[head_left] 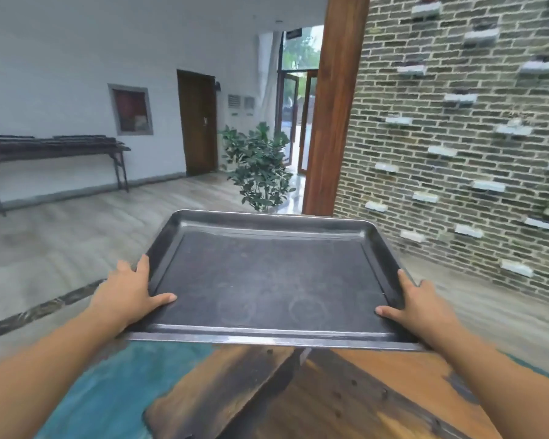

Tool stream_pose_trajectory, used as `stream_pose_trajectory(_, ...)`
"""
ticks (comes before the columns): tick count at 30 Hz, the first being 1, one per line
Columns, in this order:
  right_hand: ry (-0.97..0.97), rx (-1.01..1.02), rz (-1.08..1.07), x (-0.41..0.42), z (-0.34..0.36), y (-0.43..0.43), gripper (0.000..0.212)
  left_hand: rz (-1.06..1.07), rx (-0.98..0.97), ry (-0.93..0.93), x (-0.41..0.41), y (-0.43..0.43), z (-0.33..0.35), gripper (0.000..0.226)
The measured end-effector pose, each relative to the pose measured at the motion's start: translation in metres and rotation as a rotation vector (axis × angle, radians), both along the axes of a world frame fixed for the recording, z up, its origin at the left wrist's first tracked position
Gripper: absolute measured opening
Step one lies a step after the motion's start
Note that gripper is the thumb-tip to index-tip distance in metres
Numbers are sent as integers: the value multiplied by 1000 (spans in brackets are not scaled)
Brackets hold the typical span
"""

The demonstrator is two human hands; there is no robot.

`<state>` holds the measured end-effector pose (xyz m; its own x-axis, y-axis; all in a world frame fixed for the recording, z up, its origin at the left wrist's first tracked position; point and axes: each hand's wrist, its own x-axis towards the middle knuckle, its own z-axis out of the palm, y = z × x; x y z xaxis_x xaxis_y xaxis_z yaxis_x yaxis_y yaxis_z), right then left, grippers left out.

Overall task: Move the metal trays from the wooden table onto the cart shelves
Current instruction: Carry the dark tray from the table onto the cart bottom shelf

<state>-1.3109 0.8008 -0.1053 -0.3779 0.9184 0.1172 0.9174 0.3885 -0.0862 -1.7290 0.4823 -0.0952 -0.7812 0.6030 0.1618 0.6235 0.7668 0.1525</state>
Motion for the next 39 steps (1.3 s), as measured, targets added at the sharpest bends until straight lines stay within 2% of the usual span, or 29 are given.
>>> stream_pose_trajectory(10, -4, -8, 515, -226, 17, -69, 113, 478, -17, 17, -24, -228, 7, 102)
stream_pose_trajectory(19, -22, -19, 979, -372, 2, -170, 107, 1014, -47, -36, 77, -367, -4, 108)
stream_pose_trajectory(25, 10, -96, 1279, -423, -15, -272, 102, 1313, -65, -29, 178, -433, -9, 105)
stream_pose_trajectory(31, -1, -86, 1545, -445, -28, -417, 100, 1571, -49, -59, 278, -516, -16, 103)
stream_pose_trajectory(36, 9, -42, 1695, -435, -43, -550, 95, 1731, -33, -78, 364, -595, -35, 99)
stream_pose_trajectory(39, 2, -102, 1785, -420, -58, -622, 94, 1816, -36, -86, 416, -632, -47, 98)
